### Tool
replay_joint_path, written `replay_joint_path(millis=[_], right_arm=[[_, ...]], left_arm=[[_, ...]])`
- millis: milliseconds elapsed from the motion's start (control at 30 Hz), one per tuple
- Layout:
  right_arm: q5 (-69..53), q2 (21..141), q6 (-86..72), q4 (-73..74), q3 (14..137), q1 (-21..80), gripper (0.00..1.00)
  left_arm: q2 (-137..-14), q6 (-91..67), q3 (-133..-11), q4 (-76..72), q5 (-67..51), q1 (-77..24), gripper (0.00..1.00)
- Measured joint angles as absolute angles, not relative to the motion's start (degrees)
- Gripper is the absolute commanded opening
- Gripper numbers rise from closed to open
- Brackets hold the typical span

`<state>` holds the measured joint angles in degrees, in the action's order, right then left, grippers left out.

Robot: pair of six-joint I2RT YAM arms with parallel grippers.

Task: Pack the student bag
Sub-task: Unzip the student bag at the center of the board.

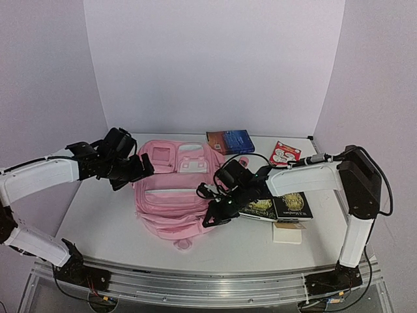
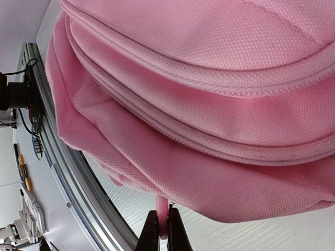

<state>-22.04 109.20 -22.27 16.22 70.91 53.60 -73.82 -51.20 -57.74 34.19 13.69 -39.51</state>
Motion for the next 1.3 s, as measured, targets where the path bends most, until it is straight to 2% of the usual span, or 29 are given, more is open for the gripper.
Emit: replay_joint_path(millis=[167,267,367,400,433,467,500,733,1100,1233,1267,1300], right_arm=[[-21.3,109.14,-22.13,16.17,70.78,53.6,0.0],[-20.95,109.14,-22.15,16.2,70.78,53.6,0.0],[-20.71,109.14,-22.2,16.2,70.78,53.6,0.0],[-20.65,109.14,-22.22,16.17,70.78,53.6,0.0],[-20.53,109.14,-22.25,16.14,70.78,53.6,0.0],[-20.39,109.14,-22.31,16.12,70.78,53.6,0.0],[-20.05,109.14,-22.35,16.12,70.78,53.6,0.0],[-16.44,109.15,-21.97,18.95,73.22,53.35,0.0],[-17.03,114.76,-16.47,24.62,86.24,46.09,0.0],[-19.35,118.28,-13.22,25.26,89.93,44.17,0.0],[-19.77,118.99,-12.43,25.56,90.5,43.87,0.0],[-20.0,119.6,-11.82,25.84,90.93,43.64,0.0]], left_arm=[[-83.9,-48.04,-58.04,32.28,9.19,-28.62,0.95],[-90.47,-45.73,-59.16,30.14,5.79,-24.79,0.83],[-96.55,-43.57,-61.67,28.5,3.01,-22.4,0.57],[-98.15,-43.15,-62.44,27.82,1.94,-21.88,0.39],[-99.39,-42.98,-62.92,27.01,0.69,-21.43,0.14],[-100.37,-42.58,-63.17,26.02,-0.83,-21.07,0.05],[-101.08,-42.34,-63.33,25.11,-2.19,-20.76,0.0],[-97.59,-43.27,-59.2,20.29,-5.71,-19.4,0.0],[-58.29,-59.4,-32.23,23.09,1.11,-19.48,0.0],[-51.06,-66.07,-25.09,22.74,3.63,-25.02,0.01],[-50.39,-67.53,-24.12,22.4,4.55,-26.97,0.02],[-50.17,-68.95,-23.55,22.02,5.62,-28.91,0.08]])
